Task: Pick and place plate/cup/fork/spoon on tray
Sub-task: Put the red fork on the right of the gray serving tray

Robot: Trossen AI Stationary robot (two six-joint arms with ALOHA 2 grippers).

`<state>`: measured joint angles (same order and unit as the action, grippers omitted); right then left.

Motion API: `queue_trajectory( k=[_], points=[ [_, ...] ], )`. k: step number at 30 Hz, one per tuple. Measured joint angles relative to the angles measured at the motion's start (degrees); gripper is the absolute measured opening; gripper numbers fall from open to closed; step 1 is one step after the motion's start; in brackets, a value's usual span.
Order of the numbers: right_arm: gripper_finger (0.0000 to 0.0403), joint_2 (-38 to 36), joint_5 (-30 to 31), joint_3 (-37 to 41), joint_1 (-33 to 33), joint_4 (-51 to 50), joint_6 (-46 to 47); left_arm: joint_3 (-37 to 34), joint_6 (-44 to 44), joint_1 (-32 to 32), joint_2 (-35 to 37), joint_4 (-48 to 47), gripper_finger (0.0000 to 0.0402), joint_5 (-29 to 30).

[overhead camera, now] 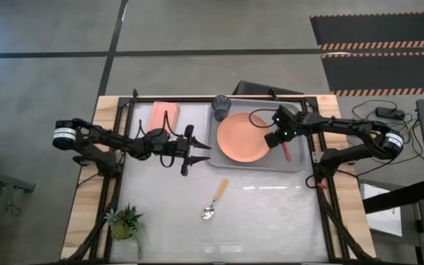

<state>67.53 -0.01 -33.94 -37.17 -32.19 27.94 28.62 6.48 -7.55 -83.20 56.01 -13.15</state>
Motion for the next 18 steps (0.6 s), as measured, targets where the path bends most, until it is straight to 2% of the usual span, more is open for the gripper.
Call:
queue_trajectory(
  k=[5,10,18],
  points=[
    [0.0008,0.0,0.5,2.2,0.0,3.0,1.0,0.0,0.0,0.0,0.0,0.0,0.0153,0.0],
    [0.0008,0.0,7.0,3.6,0.0,2.9,2.2,0.0,0.0,0.0,0.0,0.0,0.0153,0.0],
    [0.0008,0.0,9.6,3.6,0.0,2.5,2.3,0.0,0.0,0.0,0.0,0.0,0.0153,0.0]
  ],
)
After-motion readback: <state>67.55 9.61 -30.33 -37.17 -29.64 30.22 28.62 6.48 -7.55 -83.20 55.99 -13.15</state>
